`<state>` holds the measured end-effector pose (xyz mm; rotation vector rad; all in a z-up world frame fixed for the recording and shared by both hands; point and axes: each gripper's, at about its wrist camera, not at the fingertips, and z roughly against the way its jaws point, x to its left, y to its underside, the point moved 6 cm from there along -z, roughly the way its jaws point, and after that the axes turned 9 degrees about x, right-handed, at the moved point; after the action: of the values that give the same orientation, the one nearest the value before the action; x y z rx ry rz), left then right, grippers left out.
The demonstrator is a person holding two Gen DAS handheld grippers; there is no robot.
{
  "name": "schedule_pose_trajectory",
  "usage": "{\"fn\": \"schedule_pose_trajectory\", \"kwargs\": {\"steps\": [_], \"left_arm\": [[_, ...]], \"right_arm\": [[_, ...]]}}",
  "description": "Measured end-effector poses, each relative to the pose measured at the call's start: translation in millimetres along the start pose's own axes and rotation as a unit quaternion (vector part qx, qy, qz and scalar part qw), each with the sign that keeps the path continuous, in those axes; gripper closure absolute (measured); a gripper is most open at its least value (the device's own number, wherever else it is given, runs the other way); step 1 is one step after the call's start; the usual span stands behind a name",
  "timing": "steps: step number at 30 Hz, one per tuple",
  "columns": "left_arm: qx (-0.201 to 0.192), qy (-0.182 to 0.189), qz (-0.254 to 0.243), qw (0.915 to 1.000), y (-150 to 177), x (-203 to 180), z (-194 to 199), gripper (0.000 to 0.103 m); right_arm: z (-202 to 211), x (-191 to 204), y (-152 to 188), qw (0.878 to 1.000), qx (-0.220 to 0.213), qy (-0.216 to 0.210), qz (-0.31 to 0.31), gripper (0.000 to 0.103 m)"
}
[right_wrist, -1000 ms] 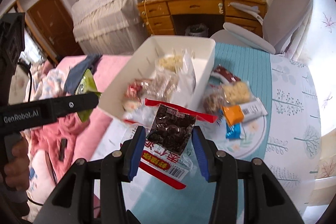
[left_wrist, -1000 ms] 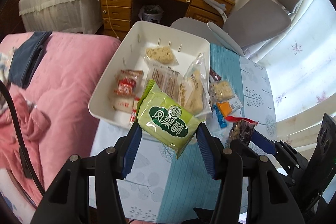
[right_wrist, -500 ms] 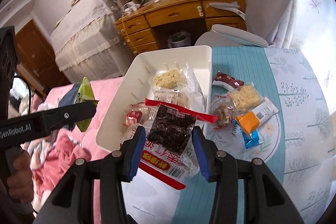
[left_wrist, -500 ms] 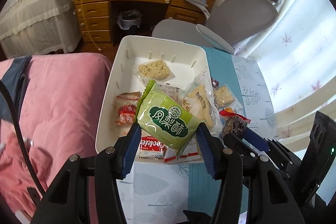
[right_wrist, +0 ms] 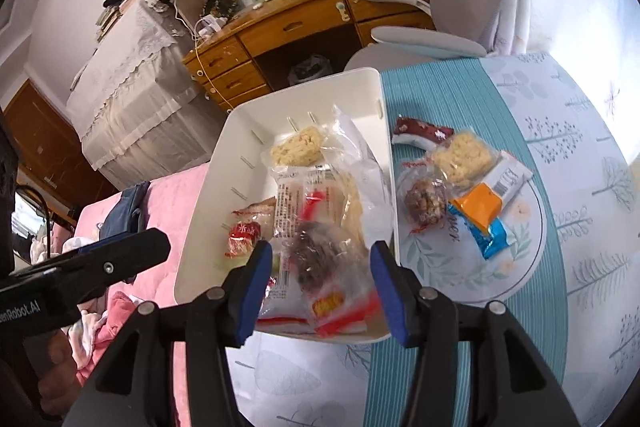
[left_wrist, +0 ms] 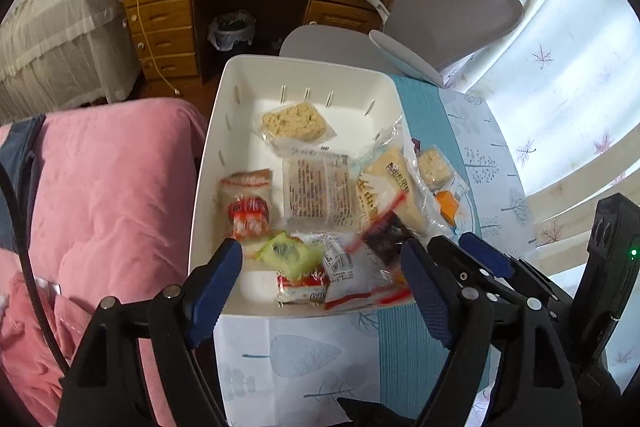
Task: Organize snacks
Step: 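Carry both packets over the white tray and open both grippers to drop them, then withdraw both grippers from the white tray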
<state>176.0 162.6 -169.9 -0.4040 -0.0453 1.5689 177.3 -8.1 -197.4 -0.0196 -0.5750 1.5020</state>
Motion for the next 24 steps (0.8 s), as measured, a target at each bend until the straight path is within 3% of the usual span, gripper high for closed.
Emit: {"fn": "schedule_pose_trajectory", "kwargs": {"steps": [4,13,24], "left_arm": [[0.004,0.0,0.011,0.9999,7.9,4.7,-0.7,0.023],[0.0,0.017,0.04,0.9991,27.7,-0.3,4.4,0.022],[-0.015,0.01,0.091,0.9957,49.7,-11.2,16.0,0.022]], "right_arm": [[0.9,-6.0,4.9,1.0,0.01,0.002,-0.015,0.043],[16.1,-6.6,9.8,1.0,0.01,0.011,0.0,0.042],[42.0,-19.4,12.9,1.0,0.003,0.002,0.031,0.042]]}}
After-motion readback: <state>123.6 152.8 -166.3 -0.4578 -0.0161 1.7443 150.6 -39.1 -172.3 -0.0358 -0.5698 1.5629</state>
